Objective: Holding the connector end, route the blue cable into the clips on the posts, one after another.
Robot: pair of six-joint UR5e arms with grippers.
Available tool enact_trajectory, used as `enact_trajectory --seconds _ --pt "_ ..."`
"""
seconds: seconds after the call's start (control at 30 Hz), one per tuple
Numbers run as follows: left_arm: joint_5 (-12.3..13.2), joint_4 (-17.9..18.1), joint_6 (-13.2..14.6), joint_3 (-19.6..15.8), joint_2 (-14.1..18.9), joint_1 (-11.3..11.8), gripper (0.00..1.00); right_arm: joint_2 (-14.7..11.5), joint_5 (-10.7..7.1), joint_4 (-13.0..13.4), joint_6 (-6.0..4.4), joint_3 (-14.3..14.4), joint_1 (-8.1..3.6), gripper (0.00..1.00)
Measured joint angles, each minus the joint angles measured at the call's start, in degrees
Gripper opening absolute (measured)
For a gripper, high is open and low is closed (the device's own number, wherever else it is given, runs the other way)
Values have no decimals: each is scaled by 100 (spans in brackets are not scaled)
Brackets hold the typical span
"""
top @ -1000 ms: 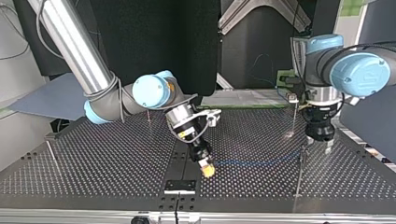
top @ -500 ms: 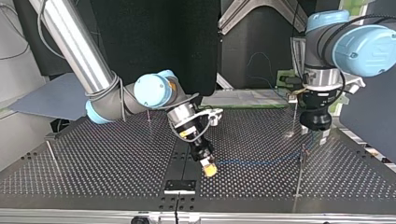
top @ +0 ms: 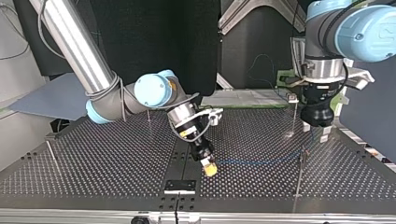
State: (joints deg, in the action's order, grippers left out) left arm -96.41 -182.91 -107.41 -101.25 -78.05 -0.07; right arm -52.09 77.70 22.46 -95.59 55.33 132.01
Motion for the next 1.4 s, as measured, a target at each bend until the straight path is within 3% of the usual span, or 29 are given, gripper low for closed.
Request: enact_trajectory --seconds 0.47,1.4 --pt "54 172 679 1 -178 -54 100 2 -7 -4 2 0 -1 0" --pt "-103 176 782 -1 -201 -97 100 5 -9 -12 -19 -1 27 0"
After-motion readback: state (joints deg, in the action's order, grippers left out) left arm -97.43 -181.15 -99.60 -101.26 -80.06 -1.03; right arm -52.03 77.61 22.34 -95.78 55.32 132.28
